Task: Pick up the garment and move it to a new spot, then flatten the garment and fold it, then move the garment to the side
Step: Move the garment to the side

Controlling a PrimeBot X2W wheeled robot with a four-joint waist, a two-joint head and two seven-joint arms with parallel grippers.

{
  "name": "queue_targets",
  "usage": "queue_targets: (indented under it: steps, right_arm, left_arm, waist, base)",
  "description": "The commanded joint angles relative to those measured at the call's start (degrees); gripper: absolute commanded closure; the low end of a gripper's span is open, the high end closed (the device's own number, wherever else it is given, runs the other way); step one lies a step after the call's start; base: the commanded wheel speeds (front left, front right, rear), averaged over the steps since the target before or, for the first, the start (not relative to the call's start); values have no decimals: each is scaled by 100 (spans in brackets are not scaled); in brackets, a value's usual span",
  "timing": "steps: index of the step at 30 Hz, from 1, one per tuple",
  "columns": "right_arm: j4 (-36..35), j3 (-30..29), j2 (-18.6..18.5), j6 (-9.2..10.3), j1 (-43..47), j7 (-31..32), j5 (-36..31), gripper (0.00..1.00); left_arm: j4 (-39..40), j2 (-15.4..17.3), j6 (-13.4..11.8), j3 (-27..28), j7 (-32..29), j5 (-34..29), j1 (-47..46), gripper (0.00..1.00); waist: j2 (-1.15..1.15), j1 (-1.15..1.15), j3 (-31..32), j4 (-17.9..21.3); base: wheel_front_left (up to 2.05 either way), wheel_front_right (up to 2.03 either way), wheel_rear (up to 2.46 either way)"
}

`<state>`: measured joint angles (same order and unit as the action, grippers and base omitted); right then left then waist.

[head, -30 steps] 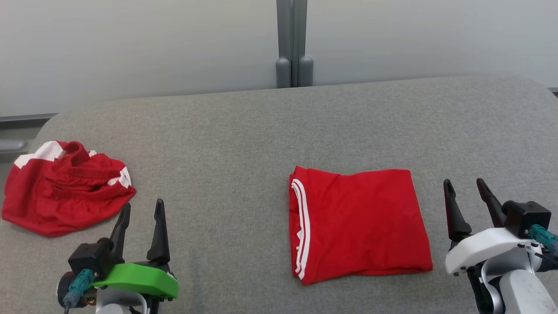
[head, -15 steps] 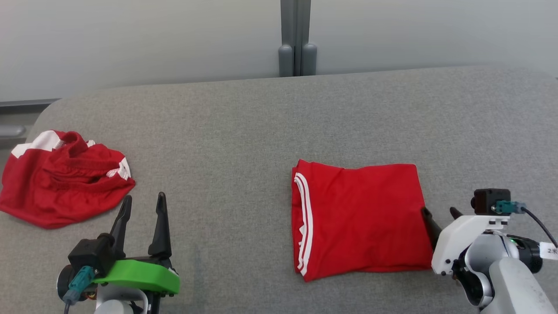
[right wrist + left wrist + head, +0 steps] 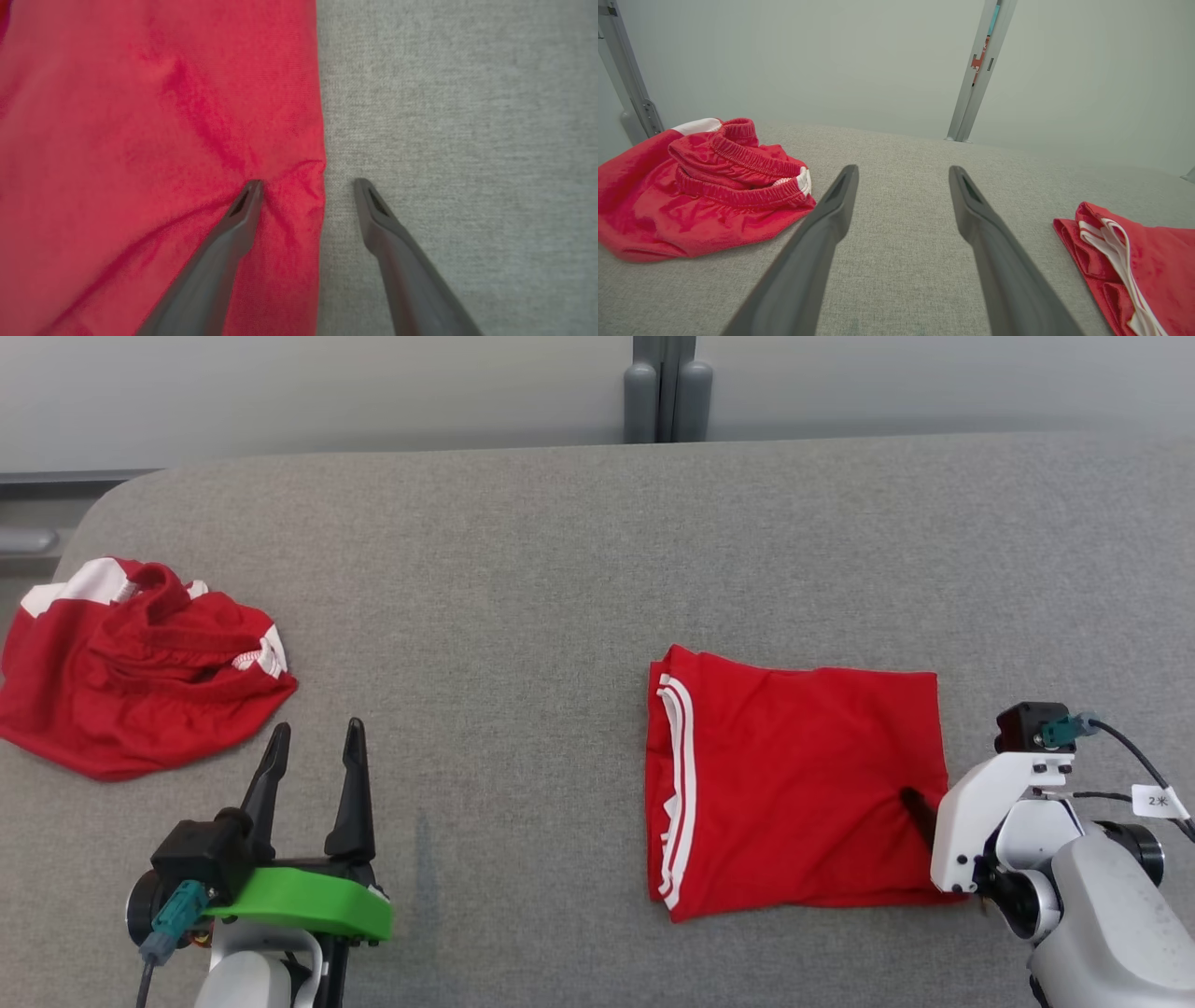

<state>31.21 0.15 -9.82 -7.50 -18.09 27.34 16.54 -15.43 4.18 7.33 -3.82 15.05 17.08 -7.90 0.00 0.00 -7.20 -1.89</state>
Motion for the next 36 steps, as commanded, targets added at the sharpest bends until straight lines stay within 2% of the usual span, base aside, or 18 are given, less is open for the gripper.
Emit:
queue_targets:
  steps: [1,2,3,9,14,18,22,28,36]
  right_arm:
    - [161,114,-23,2,-12,220,40,0]
    - [196,207,-54,2,-49,332,81,57]
    - [178,299,-93,2,-108,375,113,100]
    - [-97,894,-727,13,-660,580,262,100]
    - [-396,1361,-1524,10,-1276,632,308,100]
    - [-381,1382,-2179,7,-1625,504,369,100]
    - [-233,1271,-2683,7,-1911,170,300,100]
    - [221,994,-3147,7,-2283,-531,23,100]
    - [741,382,-3266,7,-2522,-1308,-527,100]
  left_arm:
    - [10,36,20,-3,15,-25,-106,0]
    - [23,38,20,-5,15,-29,-126,0]
    - [34,41,20,-4,15,-34,-145,0]
    - [155,55,20,-16,14,-71,-287,0]
    - [358,130,20,-25,8,-111,-463,0]
    - [579,187,20,-41,8,-168,-640,0]
    - [795,289,20,-27,8,-204,-822,0]
    - [1065,452,21,-158,8,-286,-1080,0]
    - [1315,685,17,-282,8,-363,-1352,0]
  waist:
    - [0,0,-134,-61]
    - [0,0,-180,-55]
    - [0,0,-221,-45]
    - [0,0,-559,149]
    - [0,0,-945,497]
    - [0,0,-1237,774]
    - [0,0,-1559,1050]
    - [0,0,-2010,1278]
    - [0,0,-2454,1312]
  base:
    - [0,0,0]
    - [0,0,0]
    - [0,0,0]
    - [0,0,0]
    - [0,0,0]
    - [0,0,0]
    - [0,0,0]
    - [0,0,0]
    - [0,0,0]
